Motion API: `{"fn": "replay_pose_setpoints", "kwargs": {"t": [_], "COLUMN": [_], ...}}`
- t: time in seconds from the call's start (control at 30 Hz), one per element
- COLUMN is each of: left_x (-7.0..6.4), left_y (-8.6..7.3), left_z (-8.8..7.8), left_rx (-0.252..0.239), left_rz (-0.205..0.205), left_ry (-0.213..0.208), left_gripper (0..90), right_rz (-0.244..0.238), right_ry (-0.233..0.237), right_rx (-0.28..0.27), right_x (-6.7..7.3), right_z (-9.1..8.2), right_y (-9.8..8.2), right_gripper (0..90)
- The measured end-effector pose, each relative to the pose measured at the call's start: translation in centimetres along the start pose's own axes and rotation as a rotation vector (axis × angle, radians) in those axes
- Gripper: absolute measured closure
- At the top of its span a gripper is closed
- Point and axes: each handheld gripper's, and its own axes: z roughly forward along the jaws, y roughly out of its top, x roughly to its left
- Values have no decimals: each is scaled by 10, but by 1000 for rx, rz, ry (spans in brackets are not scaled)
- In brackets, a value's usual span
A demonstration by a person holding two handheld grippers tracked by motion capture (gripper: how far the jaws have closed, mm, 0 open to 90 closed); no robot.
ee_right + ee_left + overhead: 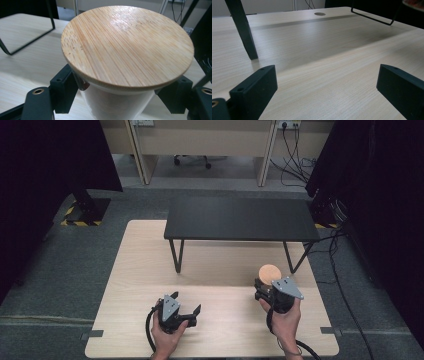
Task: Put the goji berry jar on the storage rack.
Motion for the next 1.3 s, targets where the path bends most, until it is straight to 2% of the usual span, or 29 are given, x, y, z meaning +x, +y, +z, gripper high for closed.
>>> {"fn": "replay_pose_setpoints", "kwargs": {"t": [0.1,0.4,0.63,0.83,1.07,1.2,1.3], "left_x": [0,0,0,0,1,1,1], "left_y": [0,0,0,0,1,1,1], "left_z": [0,0,0,0,0,0,0], "left_rx": [0,0,1,1,3,4,4], "left_rz": [1,1,1,1,-2,-5,-4], "left_ry": [0,1,1,0,-2,-3,-4], "left_gripper": [24,24,24,24,24,24,24], "right_rz": [-8,-12,-31,-56,-63,-59,-61], "right_ry": [2,28,41,39,45,32,26], "right_rx": [-9,4,-22,-48,-58,-61,-42], "right_x": [6,10,9,15,16,14,12], "right_z": [-3,-13,-25,-27,-17,2,20], "right_y": [8,27,61,85,112,138,157], "right_gripper": [259,259,259,259,259,259,259]}}
